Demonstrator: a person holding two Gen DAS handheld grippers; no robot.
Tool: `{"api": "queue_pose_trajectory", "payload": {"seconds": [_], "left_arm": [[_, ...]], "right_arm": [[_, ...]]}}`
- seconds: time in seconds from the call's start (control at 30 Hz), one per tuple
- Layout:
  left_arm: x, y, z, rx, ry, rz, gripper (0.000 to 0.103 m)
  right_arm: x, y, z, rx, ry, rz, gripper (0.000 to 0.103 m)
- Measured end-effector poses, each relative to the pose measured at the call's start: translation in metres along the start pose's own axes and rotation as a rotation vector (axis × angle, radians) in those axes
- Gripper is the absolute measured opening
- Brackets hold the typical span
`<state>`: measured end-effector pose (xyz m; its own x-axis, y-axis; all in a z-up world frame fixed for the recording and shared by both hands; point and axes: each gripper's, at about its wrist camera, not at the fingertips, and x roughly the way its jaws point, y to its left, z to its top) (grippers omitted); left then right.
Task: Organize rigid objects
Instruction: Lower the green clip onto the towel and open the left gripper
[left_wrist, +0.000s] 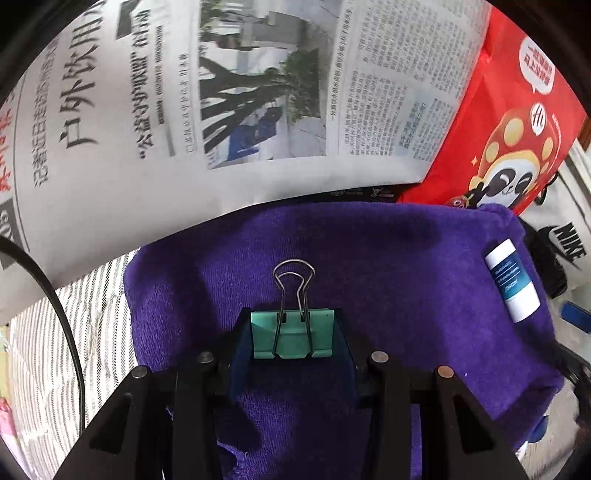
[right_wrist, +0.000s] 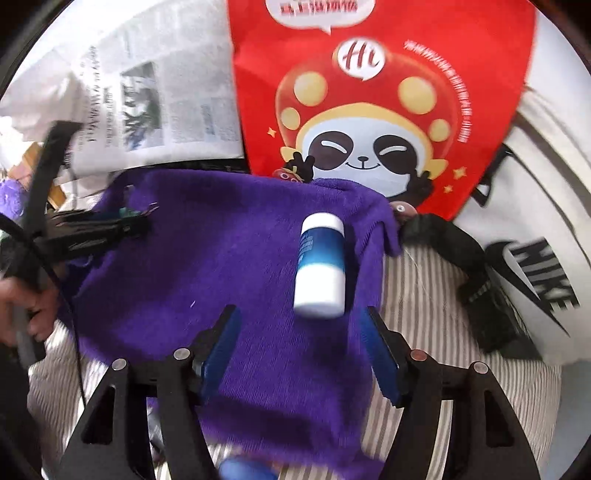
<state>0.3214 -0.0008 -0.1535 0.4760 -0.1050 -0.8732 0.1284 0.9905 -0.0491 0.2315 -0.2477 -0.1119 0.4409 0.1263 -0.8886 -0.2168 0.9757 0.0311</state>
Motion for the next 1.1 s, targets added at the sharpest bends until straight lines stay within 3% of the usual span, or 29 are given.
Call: {"api": "queue_pose_trajectory", "payload": {"seconds": [0.27,0.47,0.63,0.8,0.97,1.1], "left_arm": [[0.003,-0.032,0.000,0.043,-0.003,0.069,0.042],[-0.004,-0.038,-0.019,0.033,0.045,0.072,0.064],[-0.029,-0.044,-0.047,-0.005,0.035,0.057,0.064],[-0.077,-0.072,-0.074,0.023,-0.027,0.058,0.064],[-0.112,-0.099,-0.100,0.027,-0.051,0.002,0.064],[-0.123,-0.089,-0.123,0.056,-0.037,-0.022,0.064]], "right_arm": [[-0.046,0.000,-0.053,0.064,0.001,-0.003,0.067],[-0.072,-0.010,-0.098,0.138,0.009,0.011,0.069],[-0.082,-0.014,-0.128,0.180,0.031,0.036,0.069],[-0.095,-0.016,-0.148,0.194,0.024,0.034,0.069],[-0.110,-0.011,-0.160,0.194,0.006,0.042,0.069],[-0.117,-0.007,-0.167,0.180,-0.005,0.054,0.069]]}}
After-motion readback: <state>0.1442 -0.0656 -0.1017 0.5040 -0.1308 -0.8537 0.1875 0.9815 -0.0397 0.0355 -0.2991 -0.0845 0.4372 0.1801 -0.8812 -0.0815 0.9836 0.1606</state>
